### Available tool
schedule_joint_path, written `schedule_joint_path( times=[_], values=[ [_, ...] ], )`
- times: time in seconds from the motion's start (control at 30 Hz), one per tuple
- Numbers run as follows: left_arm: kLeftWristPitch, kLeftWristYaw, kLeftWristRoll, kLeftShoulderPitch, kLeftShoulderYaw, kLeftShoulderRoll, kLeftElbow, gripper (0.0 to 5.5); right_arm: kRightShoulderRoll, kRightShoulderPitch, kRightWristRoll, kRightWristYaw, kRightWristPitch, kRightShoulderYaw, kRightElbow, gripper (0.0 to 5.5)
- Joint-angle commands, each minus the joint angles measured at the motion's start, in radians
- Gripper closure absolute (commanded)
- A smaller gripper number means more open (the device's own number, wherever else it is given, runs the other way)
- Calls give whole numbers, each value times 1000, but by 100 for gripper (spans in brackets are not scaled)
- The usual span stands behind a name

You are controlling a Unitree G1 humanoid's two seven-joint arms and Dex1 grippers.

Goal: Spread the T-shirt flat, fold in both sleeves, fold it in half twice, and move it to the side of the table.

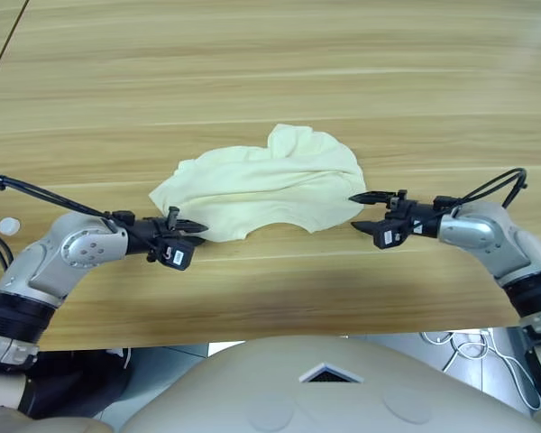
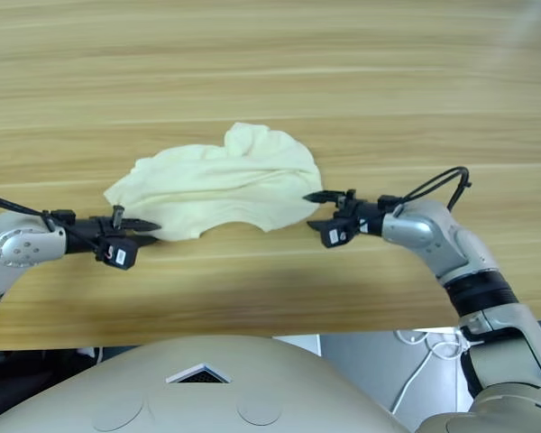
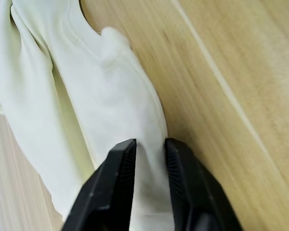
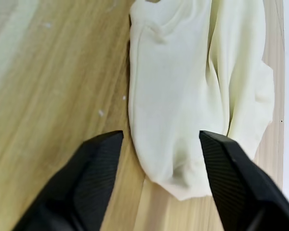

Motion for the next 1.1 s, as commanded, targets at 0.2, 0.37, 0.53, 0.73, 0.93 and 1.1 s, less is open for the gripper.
schedule_joint_path(
  times=[0.2,0.37,0.53,0.73,0.93,1.1],
  values=[
    [32,-20,-24,9,17,14,-53,550,23,-3,-62,0,30,32,52,448],
    [33,-17,-26,9,23,12,-55,550,17,1,-61,3,33,32,49,529],
    [23,-5,-26,5,46,14,-38,550,-1,6,-15,-7,14,-5,24,546],
    [-23,6,-257,-52,216,44,-69,550,-59,0,244,-22,-45,-189,-132,546],
    [-215,-52,-566,186,478,117,-166,550,-230,213,801,89,-132,-461,-522,546],
    [-273,-351,-1333,465,877,79,-583,550,-169,493,1633,545,-74,-909,-863,546]
  ],
)
